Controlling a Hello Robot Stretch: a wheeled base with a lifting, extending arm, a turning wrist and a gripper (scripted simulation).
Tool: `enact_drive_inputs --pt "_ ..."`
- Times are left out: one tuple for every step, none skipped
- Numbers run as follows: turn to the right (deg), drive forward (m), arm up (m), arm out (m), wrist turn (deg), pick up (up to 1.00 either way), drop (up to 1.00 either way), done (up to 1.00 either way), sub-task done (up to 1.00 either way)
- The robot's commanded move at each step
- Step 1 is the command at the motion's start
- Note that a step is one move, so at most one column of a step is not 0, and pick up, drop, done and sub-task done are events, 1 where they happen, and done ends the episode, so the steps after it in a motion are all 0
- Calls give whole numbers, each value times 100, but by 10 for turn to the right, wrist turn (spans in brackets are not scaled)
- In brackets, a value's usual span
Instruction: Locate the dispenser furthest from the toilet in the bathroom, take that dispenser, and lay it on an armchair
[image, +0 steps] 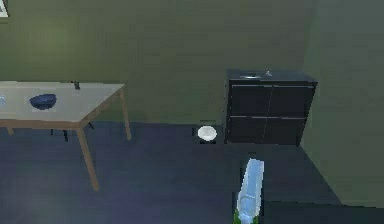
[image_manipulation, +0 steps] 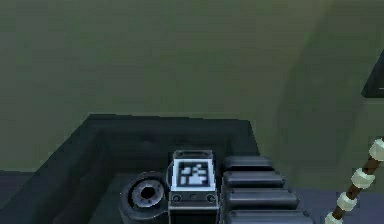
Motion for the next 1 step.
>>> enact_drive_inputs --pt "0 0 0 28 0 0 0 0 0"
